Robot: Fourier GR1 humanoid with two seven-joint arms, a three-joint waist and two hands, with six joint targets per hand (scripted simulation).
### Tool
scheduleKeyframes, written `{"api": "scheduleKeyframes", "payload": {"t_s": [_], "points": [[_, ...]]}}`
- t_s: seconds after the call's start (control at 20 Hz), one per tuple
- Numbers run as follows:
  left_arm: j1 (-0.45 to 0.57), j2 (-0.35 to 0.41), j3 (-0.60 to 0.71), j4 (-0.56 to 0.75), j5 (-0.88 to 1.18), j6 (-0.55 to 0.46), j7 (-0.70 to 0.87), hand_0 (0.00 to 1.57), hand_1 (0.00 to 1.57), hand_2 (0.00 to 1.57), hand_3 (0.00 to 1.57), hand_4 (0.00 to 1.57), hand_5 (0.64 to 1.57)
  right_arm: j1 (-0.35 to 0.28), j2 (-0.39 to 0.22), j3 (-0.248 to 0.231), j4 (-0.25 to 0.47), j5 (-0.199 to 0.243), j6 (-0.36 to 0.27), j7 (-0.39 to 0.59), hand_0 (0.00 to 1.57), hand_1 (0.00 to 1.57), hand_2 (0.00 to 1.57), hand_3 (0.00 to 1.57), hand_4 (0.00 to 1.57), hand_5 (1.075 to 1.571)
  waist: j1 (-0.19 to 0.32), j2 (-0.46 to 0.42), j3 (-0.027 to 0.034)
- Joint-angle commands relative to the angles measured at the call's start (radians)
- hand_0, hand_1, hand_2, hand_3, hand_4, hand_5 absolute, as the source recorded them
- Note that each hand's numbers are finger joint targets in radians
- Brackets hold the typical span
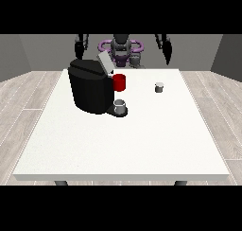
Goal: Insert the coffee pod into the coffee machine and close the lid
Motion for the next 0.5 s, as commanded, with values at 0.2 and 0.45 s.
{"api": "scheduleKeyframes", "payload": {"t_s": [0.2,0.45], "points": [[0.058,0.056,0.045,-0.005,0.094,-0.156,-0.143,0.0,0.0,0.0,0.0,0.21,1.571,0.074,-0.001,0.004,0.046,0.018,0.02,-0.012,0.0,0.0,0.0,0.0,0.13,1.571,-0.008,-0.049,-0.0097],[-0.001,0.158,0.066,0.008,0.001,-0.149,-0.086,0.0,0.0,0.0,0.0,0.0,1.571,0.014,0.026,-0.105,0.015,-0.028,-0.07,-0.059,0.0,0.0,0.0,0.0,0.09,1.571,-0.057,-0.032,-0.0091]]}}
